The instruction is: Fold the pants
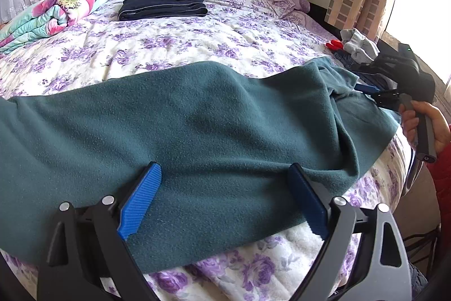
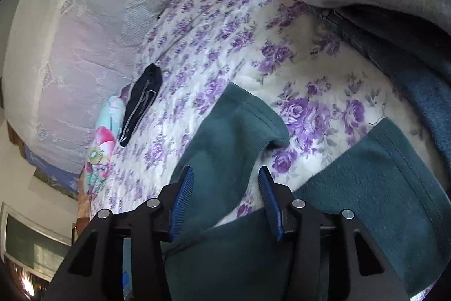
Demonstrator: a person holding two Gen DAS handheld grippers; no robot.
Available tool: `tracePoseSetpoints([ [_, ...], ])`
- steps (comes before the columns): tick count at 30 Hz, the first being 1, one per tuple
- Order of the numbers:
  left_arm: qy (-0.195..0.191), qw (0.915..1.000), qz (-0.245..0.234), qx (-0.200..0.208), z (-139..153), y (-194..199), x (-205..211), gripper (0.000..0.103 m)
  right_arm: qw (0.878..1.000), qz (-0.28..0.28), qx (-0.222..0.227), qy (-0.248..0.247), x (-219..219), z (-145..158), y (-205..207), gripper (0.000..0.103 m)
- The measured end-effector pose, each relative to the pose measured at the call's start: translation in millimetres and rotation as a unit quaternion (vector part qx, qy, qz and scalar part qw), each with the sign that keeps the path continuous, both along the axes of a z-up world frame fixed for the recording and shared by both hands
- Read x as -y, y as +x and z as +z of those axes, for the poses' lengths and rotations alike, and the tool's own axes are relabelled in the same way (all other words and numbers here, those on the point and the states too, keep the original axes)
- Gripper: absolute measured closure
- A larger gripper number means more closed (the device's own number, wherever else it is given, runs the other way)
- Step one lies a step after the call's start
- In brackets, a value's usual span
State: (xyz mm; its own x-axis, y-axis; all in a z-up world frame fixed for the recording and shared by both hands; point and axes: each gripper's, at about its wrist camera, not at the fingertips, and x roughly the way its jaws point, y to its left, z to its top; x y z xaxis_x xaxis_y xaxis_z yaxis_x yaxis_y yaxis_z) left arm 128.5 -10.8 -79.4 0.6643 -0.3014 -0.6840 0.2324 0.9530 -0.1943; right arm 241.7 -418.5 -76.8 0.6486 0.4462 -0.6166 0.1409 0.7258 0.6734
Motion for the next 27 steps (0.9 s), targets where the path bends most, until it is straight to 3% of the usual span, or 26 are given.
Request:
tracePoseSetpoints([
  [3, 0.0, 1.0, 0.0, 0.0, 0, 0, 0, 0.014, 1.0, -0.014, 0.0, 0.02, 2, -10, 11, 0.058],
  [5, 0.001, 1.0, 0.0, 0.0, 0, 0, 0, 0.014, 0.999, -0.01, 0.024, 0.038, 3, -7, 12, 0.097],
  [6, 0.0, 1.0, -0.001, 0.0, 0, 0, 0, 0.014, 0.998, -0.009, 0.04, 0.041, 4, 0, 8, 0.101],
  [10, -0.005, 1.0, -0.003, -0.001, 0, 0, -1, 0.014, 0.992, 0.004, 0.128, 0.004, 12, 58, -36, 0.101],
  [13, -0.018, 0.9998, -0.003, -0.002, 0, 0, -5, 0.014, 0.989, -0.009, 0.145, -0.013, 38, 77, -76, 0.101],
  [15, -0.024, 0.9997, -0.005, -0.002, 0, 0, -6, 0.014, 0.991, -0.038, 0.126, -0.022, 67, 64, -102, 0.101],
  [17, -0.027, 0.9996, -0.005, -0.003, 1, 1, -7, 0.014, 0.995, -0.061, 0.084, -0.008, 94, 31, -114, 0.101],
  [20, -0.023, 0.9997, -0.005, -0.003, 0, 1, -6, 0.014, 0.997, -0.052, 0.044, 0.025, 107, -14, -116, 0.101],
  [22, -0.015, 0.9999, -0.005, -0.004, 0, 1, -4, 0.014, 0.997, -0.05, 0.054, 0.028, 105, -19, -118, 0.099],
  [24, -0.012, 0.9999, -0.006, -0.004, 0, 1, -3, 0.014, 0.996, -0.046, 0.064, 0.04, 105, -12, -114, 0.096],
  [25, -0.011, 0.9999, -0.006, -0.004, 0, 1, -3, 0.013, 0.996, -0.048, 0.065, 0.042, 106, -8, -112, 0.089],
  [27, -0.012, 0.9999, -0.006, -0.004, 0, 1, -2, 0.012, 0.995, -0.044, 0.08, 0.042, 104, 4, -103, 0.088],
])
